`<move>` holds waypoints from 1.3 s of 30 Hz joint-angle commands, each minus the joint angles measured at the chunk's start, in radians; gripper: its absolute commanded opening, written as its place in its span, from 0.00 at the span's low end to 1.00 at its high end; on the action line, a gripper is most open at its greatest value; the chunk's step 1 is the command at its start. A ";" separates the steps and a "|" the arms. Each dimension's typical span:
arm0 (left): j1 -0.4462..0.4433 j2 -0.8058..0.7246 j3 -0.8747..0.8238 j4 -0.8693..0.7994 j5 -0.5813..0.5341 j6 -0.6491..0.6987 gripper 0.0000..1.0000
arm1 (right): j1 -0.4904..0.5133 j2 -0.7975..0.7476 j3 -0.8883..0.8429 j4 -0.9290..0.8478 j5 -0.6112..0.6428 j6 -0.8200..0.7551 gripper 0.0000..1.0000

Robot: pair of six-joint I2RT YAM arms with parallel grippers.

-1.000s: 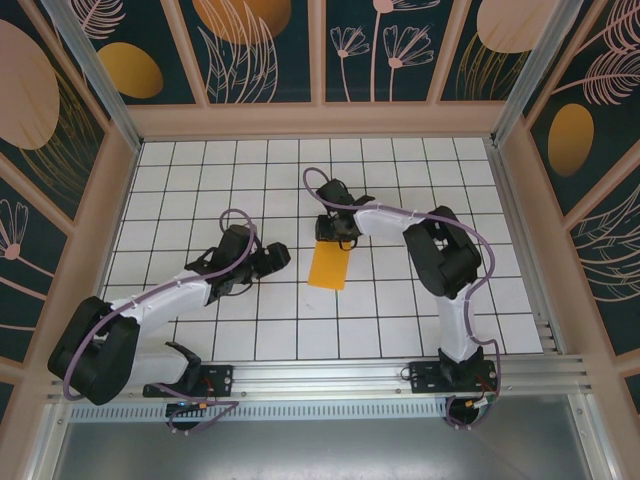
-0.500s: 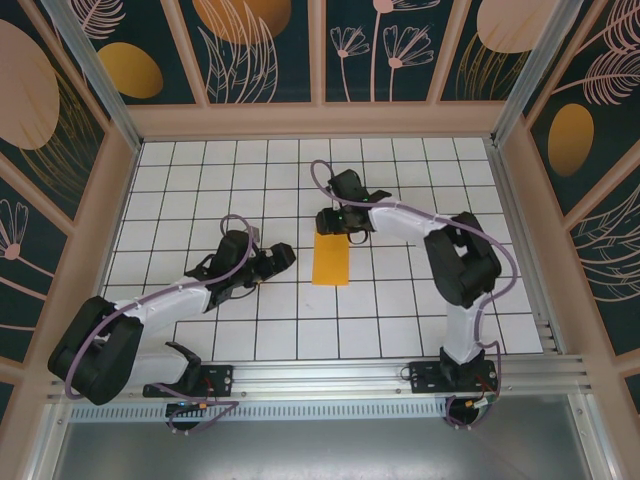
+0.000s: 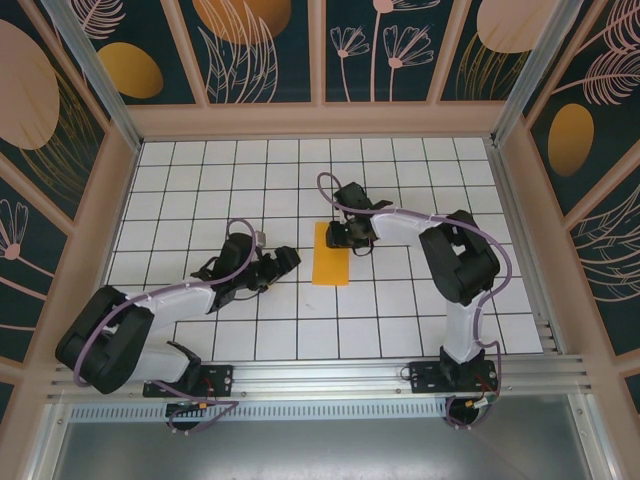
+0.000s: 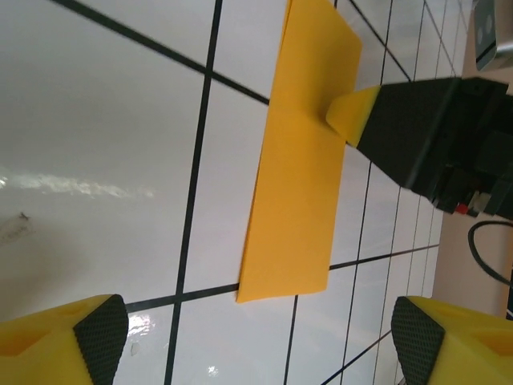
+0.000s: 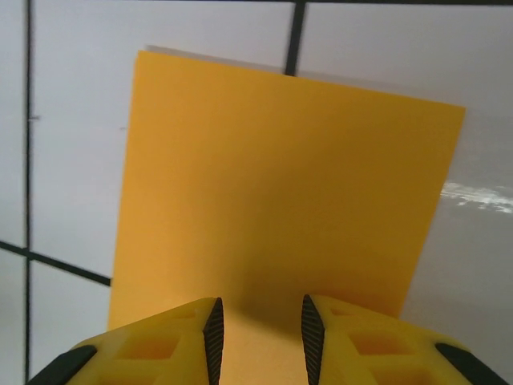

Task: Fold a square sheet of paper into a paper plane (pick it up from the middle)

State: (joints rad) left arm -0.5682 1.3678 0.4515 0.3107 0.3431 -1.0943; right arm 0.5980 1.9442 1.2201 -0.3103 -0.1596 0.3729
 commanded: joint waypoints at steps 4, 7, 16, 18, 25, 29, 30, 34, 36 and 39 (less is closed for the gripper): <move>-0.074 0.073 0.069 0.021 0.026 -0.057 0.84 | -0.046 0.018 0.004 0.035 -0.035 -0.002 0.33; -0.105 0.101 0.097 0.024 0.028 -0.077 0.83 | -0.045 0.038 -0.011 0.045 -0.053 0.004 0.32; -0.147 0.185 0.154 0.026 0.048 -0.126 0.78 | -0.090 0.075 -0.065 0.057 -0.063 0.043 0.28; -0.151 0.202 0.174 0.010 0.044 -0.126 0.78 | -0.098 0.078 -0.079 0.064 -0.071 0.055 0.28; -0.166 0.257 0.250 -0.075 0.008 -0.118 0.78 | -0.124 0.075 -0.142 0.123 -0.135 0.072 0.27; -0.169 0.287 0.284 -0.125 -0.012 -0.113 0.78 | -0.128 0.073 -0.160 0.137 -0.148 0.066 0.27; -0.169 0.290 0.286 -0.133 -0.020 -0.117 0.78 | -0.129 0.073 -0.163 0.141 -0.150 0.066 0.27; -0.170 0.293 0.295 -0.156 -0.054 -0.122 0.78 | -0.134 0.072 -0.175 0.151 -0.155 0.060 0.27; -0.171 0.297 0.300 -0.154 -0.053 -0.126 0.78 | -0.137 0.072 -0.180 0.154 -0.158 0.059 0.27; -0.170 0.298 0.301 -0.148 -0.052 -0.126 0.79 | -0.141 0.067 -0.185 0.157 -0.159 0.058 0.27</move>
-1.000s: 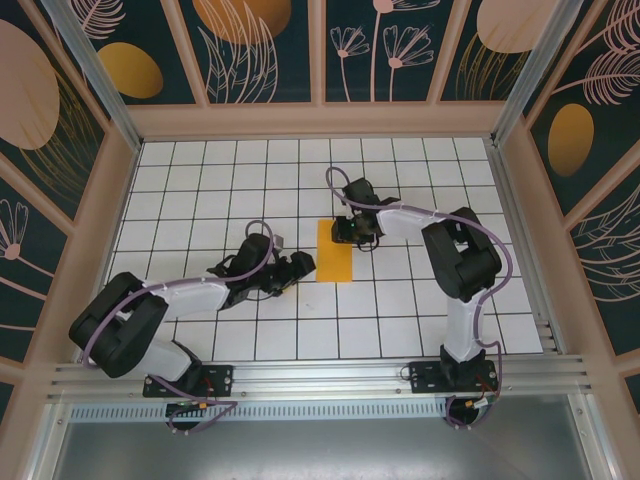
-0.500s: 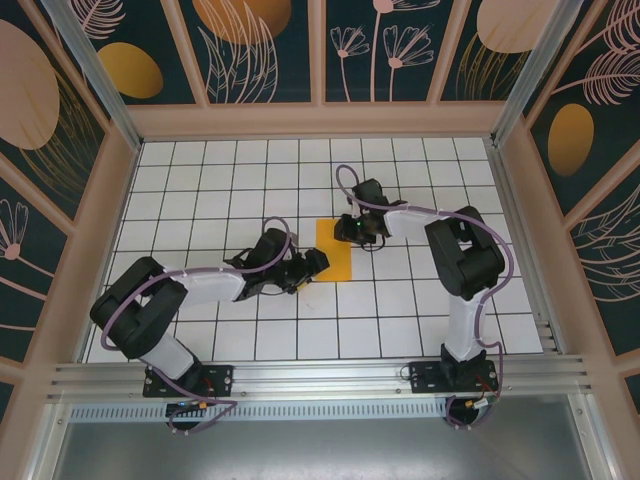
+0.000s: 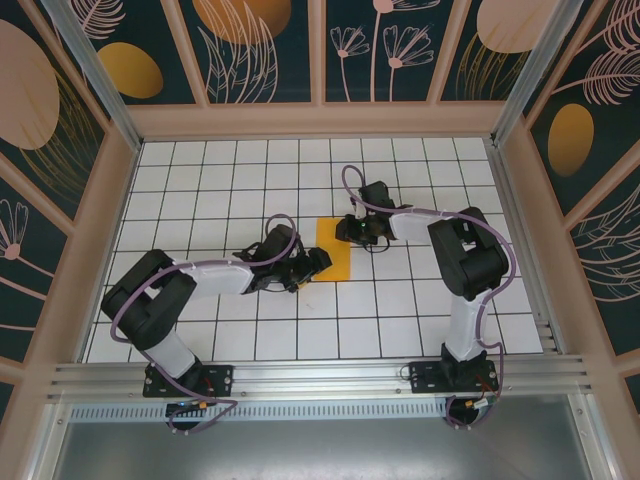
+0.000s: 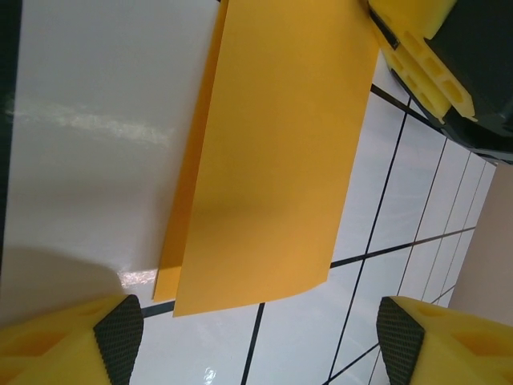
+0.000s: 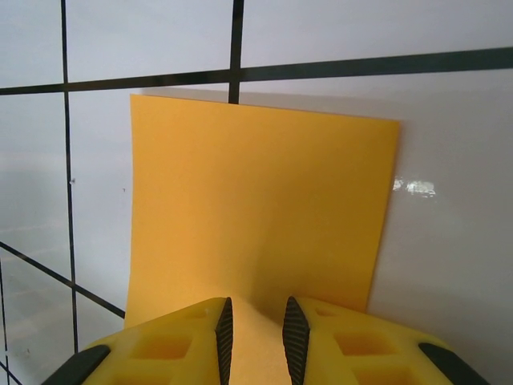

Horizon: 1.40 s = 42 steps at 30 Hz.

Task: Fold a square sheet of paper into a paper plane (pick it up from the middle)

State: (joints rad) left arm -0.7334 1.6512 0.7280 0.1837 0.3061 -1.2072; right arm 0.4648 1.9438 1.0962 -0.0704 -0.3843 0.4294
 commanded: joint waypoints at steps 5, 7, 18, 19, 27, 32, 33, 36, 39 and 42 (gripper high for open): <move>-0.006 0.037 0.046 0.025 0.018 0.001 0.73 | -0.011 0.062 -0.066 -0.078 0.054 -0.003 0.27; -0.006 0.046 0.056 0.041 0.028 0.004 0.70 | -0.011 0.056 -0.068 -0.074 0.041 -0.004 0.27; -0.006 0.057 0.065 0.046 0.017 0.019 0.50 | -0.012 -0.086 -0.017 -0.084 -0.084 -0.032 0.26; -0.006 0.056 0.060 0.045 0.019 0.018 0.49 | -0.012 -0.103 -0.020 -0.086 -0.097 -0.032 0.25; -0.005 0.076 0.047 0.067 0.022 0.024 0.48 | 0.003 -0.124 -0.107 -0.083 -0.125 -0.014 0.22; -0.005 0.081 0.049 0.077 0.034 0.041 0.49 | 0.011 -0.088 -0.139 -0.077 -0.128 -0.017 0.20; -0.005 0.080 0.049 0.075 0.034 0.043 0.49 | 0.013 -0.085 -0.144 -0.075 -0.132 -0.019 0.20; -0.004 0.078 0.050 0.071 0.036 0.063 0.51 | 0.012 -0.080 -0.152 -0.077 -0.134 -0.025 0.20; -0.005 0.072 0.057 0.092 0.071 0.124 0.58 | 0.012 -0.074 -0.153 -0.087 -0.123 -0.035 0.19; -0.005 0.068 0.069 0.091 0.082 0.156 0.59 | 0.010 -0.065 -0.153 -0.094 -0.109 -0.041 0.19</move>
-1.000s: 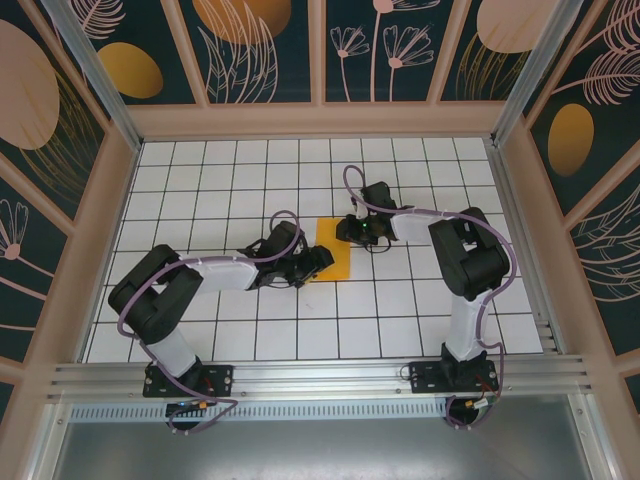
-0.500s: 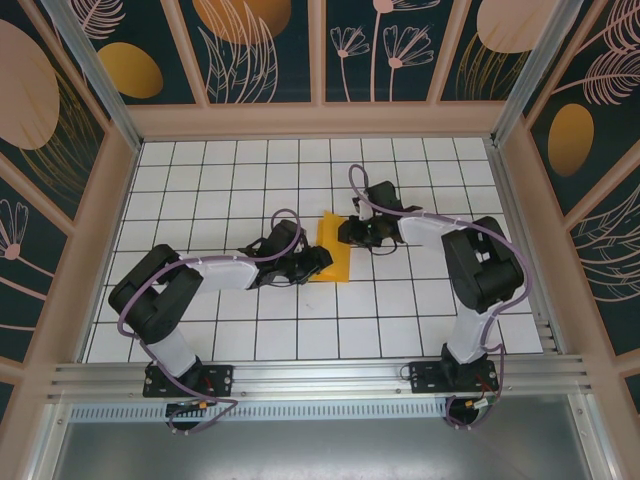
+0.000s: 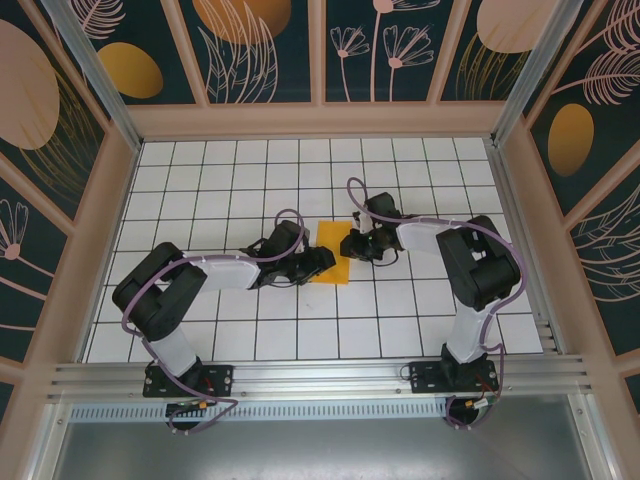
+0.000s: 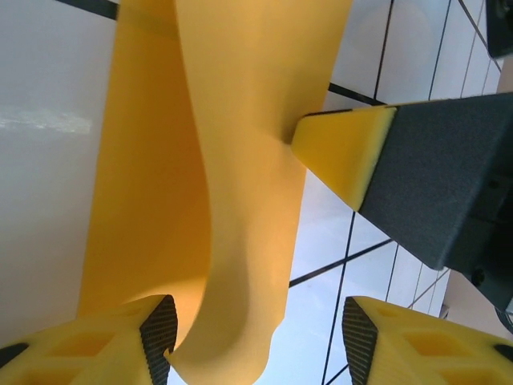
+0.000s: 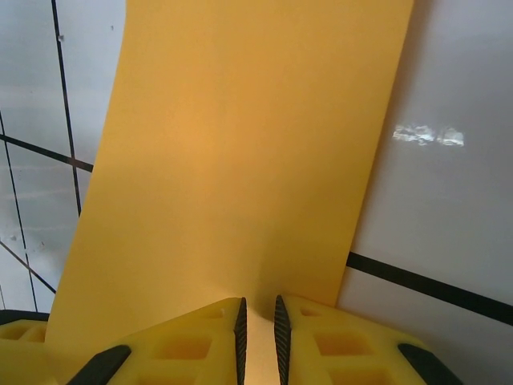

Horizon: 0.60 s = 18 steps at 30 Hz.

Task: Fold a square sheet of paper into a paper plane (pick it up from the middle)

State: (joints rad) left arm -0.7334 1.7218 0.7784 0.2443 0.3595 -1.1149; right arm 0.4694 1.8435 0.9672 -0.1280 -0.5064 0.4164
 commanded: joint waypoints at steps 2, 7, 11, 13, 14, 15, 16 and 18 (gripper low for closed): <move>-0.004 -0.001 0.020 0.039 0.039 0.059 0.59 | 0.005 0.042 -0.024 -0.038 0.019 -0.028 0.19; -0.005 -0.062 -0.008 0.052 0.020 0.052 0.58 | 0.003 0.049 -0.025 -0.030 0.022 -0.019 0.18; -0.004 -0.093 -0.024 0.070 0.015 0.048 0.55 | 0.003 0.057 -0.023 -0.033 0.022 -0.021 0.18; -0.004 -0.089 -0.024 0.067 0.012 0.049 0.53 | 0.004 0.053 -0.024 -0.033 0.020 -0.021 0.18; -0.003 -0.084 -0.021 0.063 0.010 0.049 0.52 | 0.002 0.051 -0.025 -0.032 0.019 -0.020 0.18; -0.004 -0.077 -0.018 0.061 0.010 0.048 0.50 | 0.002 0.047 -0.028 -0.029 0.016 -0.020 0.17; -0.004 -0.071 -0.015 0.064 0.012 0.048 0.50 | 0.000 0.042 -0.031 -0.026 0.009 -0.021 0.17; -0.004 -0.062 -0.014 0.095 0.026 0.047 0.49 | -0.003 0.038 -0.035 -0.017 -0.007 -0.018 0.14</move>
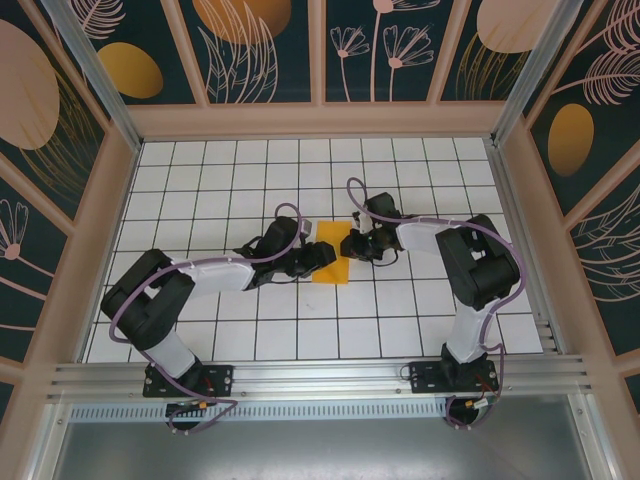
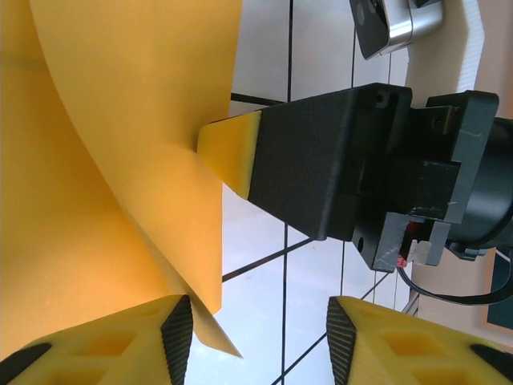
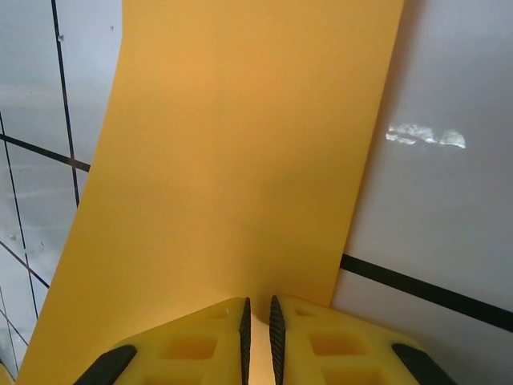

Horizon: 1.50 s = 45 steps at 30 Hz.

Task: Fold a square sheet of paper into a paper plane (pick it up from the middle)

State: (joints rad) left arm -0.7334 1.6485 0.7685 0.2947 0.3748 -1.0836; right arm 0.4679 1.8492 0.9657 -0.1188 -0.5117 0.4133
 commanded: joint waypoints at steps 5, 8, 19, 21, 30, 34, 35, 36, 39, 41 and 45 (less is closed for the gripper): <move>-0.005 0.033 0.008 0.128 0.055 0.017 0.51 | -0.007 0.033 -0.045 -0.018 -0.024 -0.014 0.12; -0.004 0.054 0.012 0.137 0.053 0.022 0.51 | -0.015 0.025 -0.056 -0.006 -0.041 -0.010 0.12; -0.004 0.137 0.046 0.104 -0.018 0.022 0.29 | -0.062 -0.071 -0.082 0.070 -0.157 0.025 0.13; -0.004 0.141 0.043 0.098 -0.030 0.017 0.26 | -0.068 -0.097 -0.089 0.079 -0.172 0.028 0.16; -0.004 0.152 0.041 0.089 -0.044 0.009 0.07 | -0.062 -0.141 -0.124 0.097 -0.239 0.022 0.26; -0.004 0.157 0.041 0.089 -0.042 0.010 0.01 | -0.047 -0.130 -0.119 0.105 -0.247 0.018 0.28; -0.004 0.157 0.041 0.089 -0.043 0.010 0.00 | -0.043 -0.125 -0.118 0.104 -0.251 0.016 0.28; -0.004 0.158 0.041 0.089 -0.043 0.010 0.00 | -0.040 -0.120 -0.114 0.103 -0.253 0.015 0.28; -0.004 0.157 0.041 0.087 -0.043 0.009 0.00 | -0.031 -0.110 -0.108 0.099 -0.256 0.008 0.28; -0.004 0.157 0.041 0.087 -0.043 0.009 0.00 | -0.027 -0.101 -0.104 0.093 -0.251 0.004 0.28; -0.004 0.154 0.041 0.085 -0.043 0.008 0.00 | -0.023 -0.082 -0.100 0.092 -0.249 0.002 0.27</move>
State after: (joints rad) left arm -0.7334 1.7908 0.7876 0.3889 0.3393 -1.0775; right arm 0.4358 1.7409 0.8547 -0.0368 -0.7361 0.4316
